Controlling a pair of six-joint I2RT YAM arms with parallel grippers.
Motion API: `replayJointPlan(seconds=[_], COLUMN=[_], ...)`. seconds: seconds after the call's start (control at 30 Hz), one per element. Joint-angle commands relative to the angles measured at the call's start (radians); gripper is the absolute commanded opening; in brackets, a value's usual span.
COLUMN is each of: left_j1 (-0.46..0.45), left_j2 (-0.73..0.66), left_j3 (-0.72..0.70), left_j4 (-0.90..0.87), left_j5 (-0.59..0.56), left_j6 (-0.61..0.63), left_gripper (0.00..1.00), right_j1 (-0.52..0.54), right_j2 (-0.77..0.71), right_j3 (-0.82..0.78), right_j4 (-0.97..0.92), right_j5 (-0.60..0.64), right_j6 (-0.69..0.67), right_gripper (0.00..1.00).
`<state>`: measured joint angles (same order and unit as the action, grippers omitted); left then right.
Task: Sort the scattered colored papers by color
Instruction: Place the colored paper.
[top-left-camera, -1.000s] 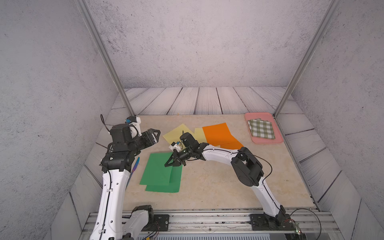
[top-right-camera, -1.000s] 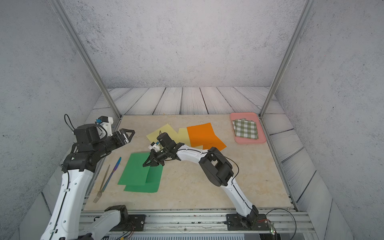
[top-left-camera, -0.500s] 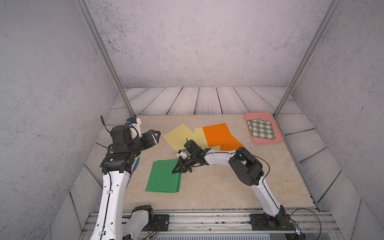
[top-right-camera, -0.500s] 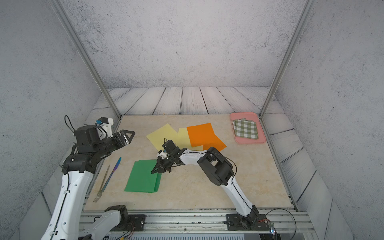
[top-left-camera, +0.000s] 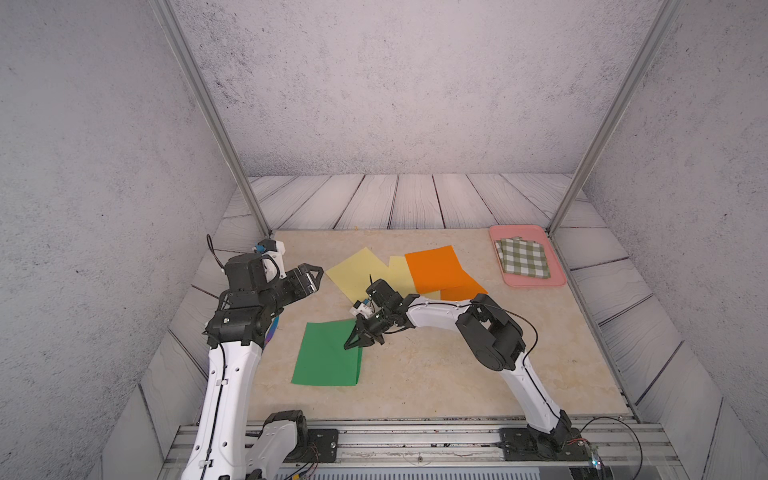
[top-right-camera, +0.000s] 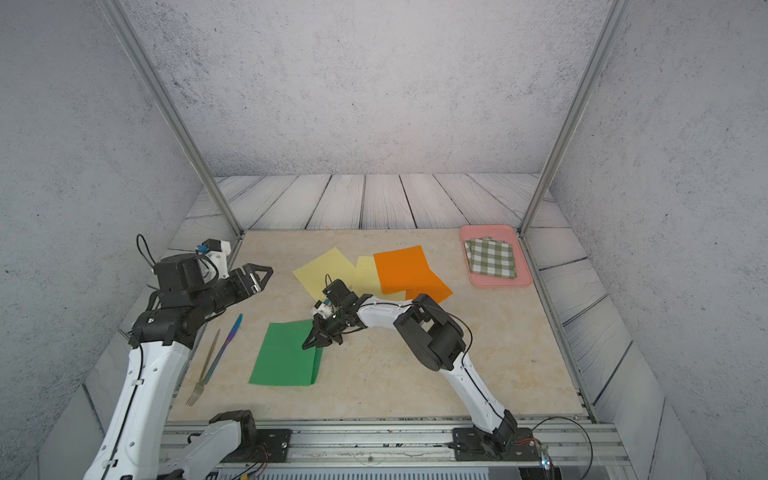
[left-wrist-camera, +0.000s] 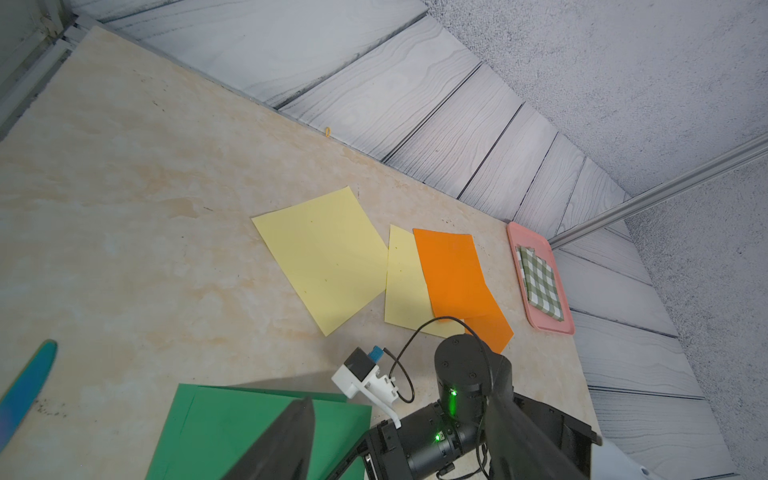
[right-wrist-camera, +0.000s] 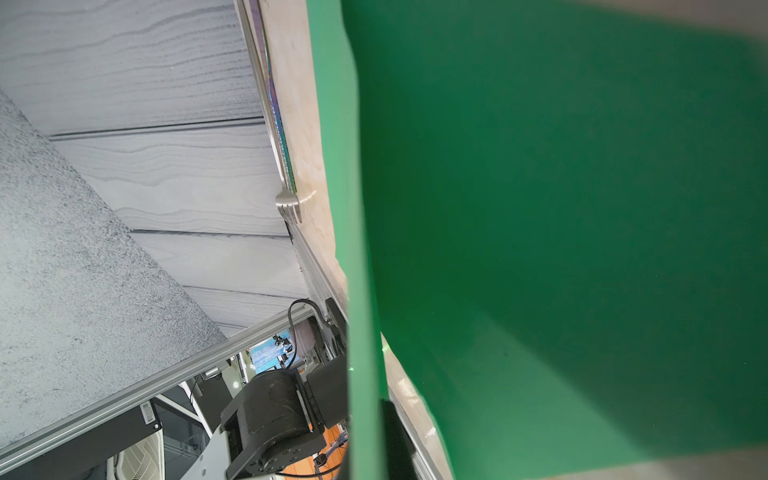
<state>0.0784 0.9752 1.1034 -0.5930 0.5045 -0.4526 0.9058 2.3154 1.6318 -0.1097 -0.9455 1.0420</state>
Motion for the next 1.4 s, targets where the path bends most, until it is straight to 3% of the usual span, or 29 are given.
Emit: replayJointPlan(seconds=[0.0,0.63,0.97,1.1,1.37], left_j1=[0.011,0.012,0.012,0.012,0.011], left_j2=[-0.015,-0.016,-0.023,-0.024,-0.027], left_j3=[-0.014,-0.045,-0.057,-0.060,-0.077], left_j4=[0.021,0.037,0.045,0.050,0.068], left_j5=[0.013,0.014,0.014,0.019,0.025], left_j6=[-0.001,-0.014,-0.018,-0.021,-0.029], left_gripper=[0.71,0.71,0.72,0.72,0.72], right_j1=[-0.002,-0.002,-0.004,-0.005,-0.012], right_j2=[0.058,0.116,0.065,0.029,-0.036], right_j3=[0.029,0.076,-0.007,-0.036,-0.042], right_j4=[-0.030,0.020,0.015,-0.017,-0.088], right_j5=[-0.025,-0.024,0.009,0.030,0.062], right_j6=[-0.022,0.029,0.023,-0.001,-0.049], right_gripper=[0.00,0.03,0.44,0.52,0.55])
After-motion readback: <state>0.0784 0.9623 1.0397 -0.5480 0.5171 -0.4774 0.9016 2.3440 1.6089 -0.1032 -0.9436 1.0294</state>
